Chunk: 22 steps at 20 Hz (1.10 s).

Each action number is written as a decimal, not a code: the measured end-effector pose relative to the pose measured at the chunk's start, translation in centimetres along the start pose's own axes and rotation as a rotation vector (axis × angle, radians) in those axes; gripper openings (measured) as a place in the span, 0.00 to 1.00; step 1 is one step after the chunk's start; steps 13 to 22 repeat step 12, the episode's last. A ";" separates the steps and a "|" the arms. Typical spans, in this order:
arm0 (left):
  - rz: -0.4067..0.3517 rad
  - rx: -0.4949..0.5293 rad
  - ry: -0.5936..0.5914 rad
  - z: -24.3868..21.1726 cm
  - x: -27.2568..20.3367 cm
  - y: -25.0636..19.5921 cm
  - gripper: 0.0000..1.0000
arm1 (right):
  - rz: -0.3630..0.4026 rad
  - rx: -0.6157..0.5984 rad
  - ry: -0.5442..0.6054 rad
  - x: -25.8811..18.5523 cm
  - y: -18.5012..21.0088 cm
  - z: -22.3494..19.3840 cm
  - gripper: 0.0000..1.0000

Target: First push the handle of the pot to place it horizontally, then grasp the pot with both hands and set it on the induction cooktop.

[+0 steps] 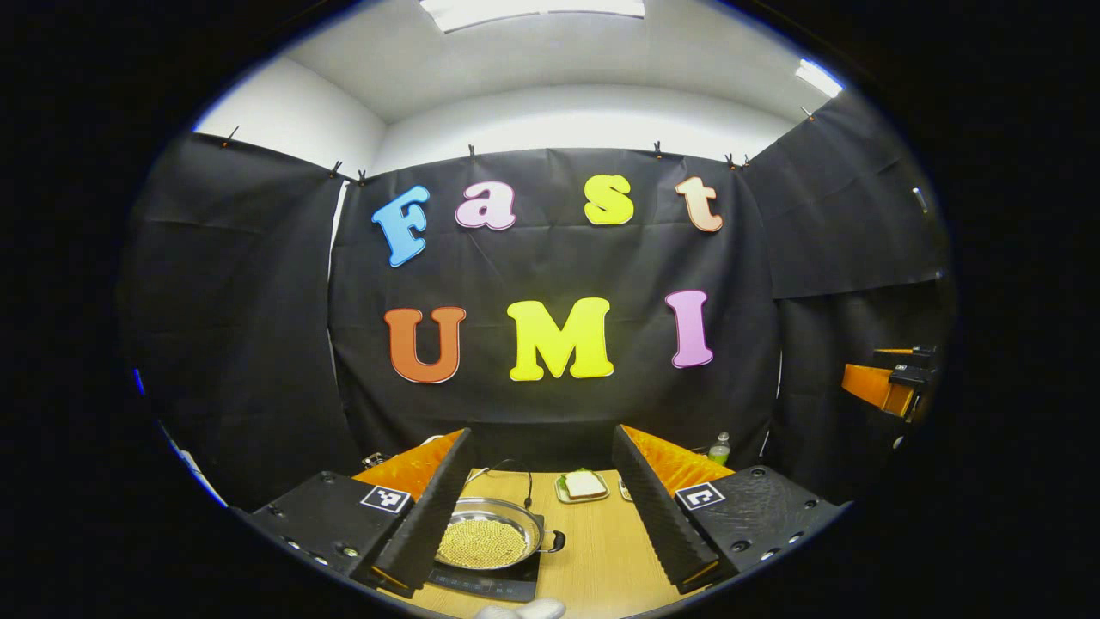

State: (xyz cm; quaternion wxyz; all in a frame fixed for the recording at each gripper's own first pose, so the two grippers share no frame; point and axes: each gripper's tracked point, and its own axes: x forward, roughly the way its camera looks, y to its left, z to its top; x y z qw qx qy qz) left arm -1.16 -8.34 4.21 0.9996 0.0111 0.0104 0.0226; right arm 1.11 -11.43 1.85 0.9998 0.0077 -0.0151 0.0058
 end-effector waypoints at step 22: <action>-0.005 0.001 -0.008 0.2 -1.0 -1.4 0.96 | 0.009 -0.010 -0.003 -0.7 -1.1 0.4 1.00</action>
